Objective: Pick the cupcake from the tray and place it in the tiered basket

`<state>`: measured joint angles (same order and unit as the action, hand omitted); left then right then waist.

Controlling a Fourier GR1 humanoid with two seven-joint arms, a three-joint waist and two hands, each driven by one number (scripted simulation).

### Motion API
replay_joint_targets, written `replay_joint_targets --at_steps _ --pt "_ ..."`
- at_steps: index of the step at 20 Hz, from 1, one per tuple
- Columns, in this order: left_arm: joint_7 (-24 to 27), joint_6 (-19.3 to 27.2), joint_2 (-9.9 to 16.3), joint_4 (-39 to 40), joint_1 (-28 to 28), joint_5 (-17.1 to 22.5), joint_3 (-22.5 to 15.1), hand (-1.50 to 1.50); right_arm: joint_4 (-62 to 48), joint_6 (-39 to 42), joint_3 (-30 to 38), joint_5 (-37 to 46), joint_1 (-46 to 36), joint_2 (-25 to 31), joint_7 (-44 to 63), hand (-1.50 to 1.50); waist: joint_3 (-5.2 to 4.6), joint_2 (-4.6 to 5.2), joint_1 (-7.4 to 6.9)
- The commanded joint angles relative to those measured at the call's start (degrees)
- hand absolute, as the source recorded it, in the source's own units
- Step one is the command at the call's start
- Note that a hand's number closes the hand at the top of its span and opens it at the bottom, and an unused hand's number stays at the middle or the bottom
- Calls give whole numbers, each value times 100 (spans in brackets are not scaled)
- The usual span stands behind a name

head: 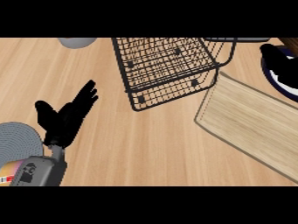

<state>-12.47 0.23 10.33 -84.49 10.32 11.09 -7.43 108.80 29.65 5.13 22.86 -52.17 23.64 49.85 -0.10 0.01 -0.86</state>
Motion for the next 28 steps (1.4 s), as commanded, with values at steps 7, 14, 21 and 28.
replay_joint_targets --at_steps 7,14,21,28 --pt "-185 -220 27 -25 94 146 155 0 -2539 -1375 -632 1138 -1521 -1037 -129 150 2 26 -68" --pt "-425 0 -135 -403 38 -63 25 0 -4265 -2123 -278 1204 -1803 -1162 -1365 150 8 20 -62" --pt "-83 -221 -39 -242 -126 -52 156 0 -6098 -3254 -141 1443 -2372 -1785 -2107 150 5 46 -124" --pt "-60 -283 -103 157 418 -118 164 0 -6910 -4120 574 454 -2521 -2347 -3057 -150 5 120 -241"
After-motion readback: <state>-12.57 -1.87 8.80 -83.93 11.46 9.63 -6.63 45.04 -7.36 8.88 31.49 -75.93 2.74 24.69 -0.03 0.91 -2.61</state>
